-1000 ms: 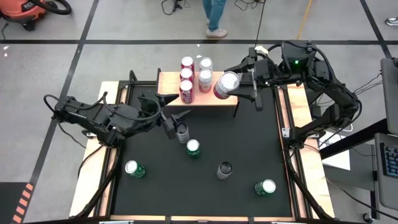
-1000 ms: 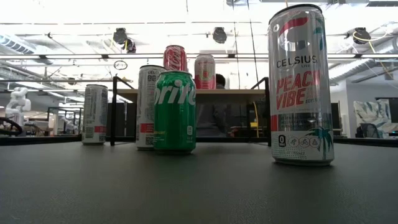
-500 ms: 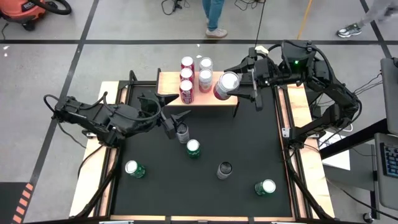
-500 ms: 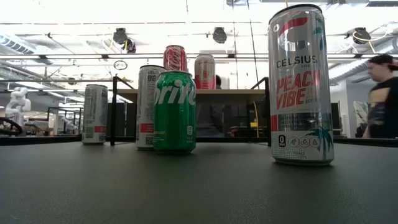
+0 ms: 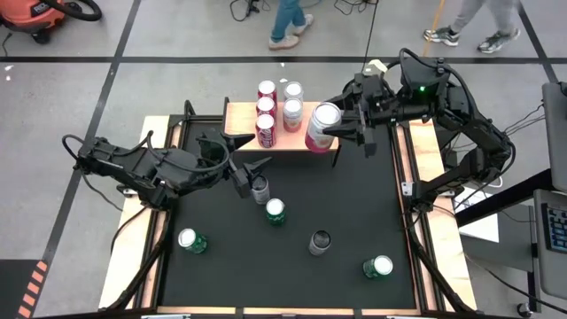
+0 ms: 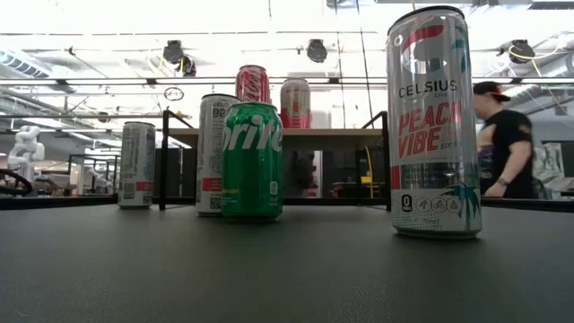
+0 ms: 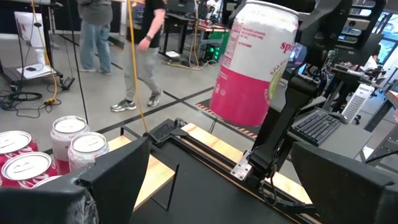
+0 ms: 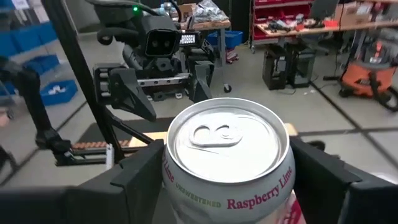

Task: Place canned beverage on shelf
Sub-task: Put the white pink soda can on the shelf aligned with the other white pink soda cans

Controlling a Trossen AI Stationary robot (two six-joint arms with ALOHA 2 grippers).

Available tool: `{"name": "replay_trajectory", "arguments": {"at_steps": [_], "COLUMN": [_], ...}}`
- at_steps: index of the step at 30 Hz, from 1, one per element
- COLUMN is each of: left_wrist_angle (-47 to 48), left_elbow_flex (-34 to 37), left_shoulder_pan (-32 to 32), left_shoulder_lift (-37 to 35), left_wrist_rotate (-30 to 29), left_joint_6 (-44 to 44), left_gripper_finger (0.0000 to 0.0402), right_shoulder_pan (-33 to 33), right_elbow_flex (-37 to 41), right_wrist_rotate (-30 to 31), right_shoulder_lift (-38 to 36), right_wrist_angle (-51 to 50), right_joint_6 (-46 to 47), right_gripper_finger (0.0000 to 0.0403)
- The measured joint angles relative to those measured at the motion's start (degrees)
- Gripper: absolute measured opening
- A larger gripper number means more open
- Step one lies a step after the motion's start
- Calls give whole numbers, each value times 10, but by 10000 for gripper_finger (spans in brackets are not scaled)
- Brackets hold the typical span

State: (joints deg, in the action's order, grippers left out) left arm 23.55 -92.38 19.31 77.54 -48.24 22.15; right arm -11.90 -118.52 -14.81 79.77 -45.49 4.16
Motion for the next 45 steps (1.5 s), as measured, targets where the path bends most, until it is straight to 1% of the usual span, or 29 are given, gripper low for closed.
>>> {"name": "replay_trajectory", "arguments": {"at_steps": [12, 15, 22, 27, 33, 36, 40, 45], "left_wrist_angle": [0, 1, 4, 28, 46, 46, 46, 46], "left_elbow_flex": [0, 0, 0, 0, 0, 0, 0, 0], "left_shoulder_pan": [7, 10, 18, 22, 30, 33, 34, 34], "left_shoulder_lift": [0, 0, 0, 0, 0, 0, 0, 0], "left_wrist_rotate": [7, 10, 13, 13, 17, 17, 17, 16], "left_joint_6": [5, 15, 15, 25, 45, 45, 45, 46], "left_gripper_finger": [396, 396, 396, 396, 396, 396, 396, 396], "right_shoulder_pan": [0, 0, 0, 0, 1, 1, 0, -2], "right_elbow_flex": [0, 0, 0, 0, 1, 26, 92, 180], "right_wrist_rotate": [0, -1, -5, -19, -19, -19, -20, -31], "right_shoulder_lift": [0, 0, 0, 1, 7, 12, 14, 15], "right_wrist_angle": [-15, -15, -31, -37, -46, -33, 6, 98], "right_joint_6": [130, 148, 129, 117, 57, 30, 17, 20], "right_gripper_finger": [270, 270, 270, 270, 270, 270, 270, 270]}}
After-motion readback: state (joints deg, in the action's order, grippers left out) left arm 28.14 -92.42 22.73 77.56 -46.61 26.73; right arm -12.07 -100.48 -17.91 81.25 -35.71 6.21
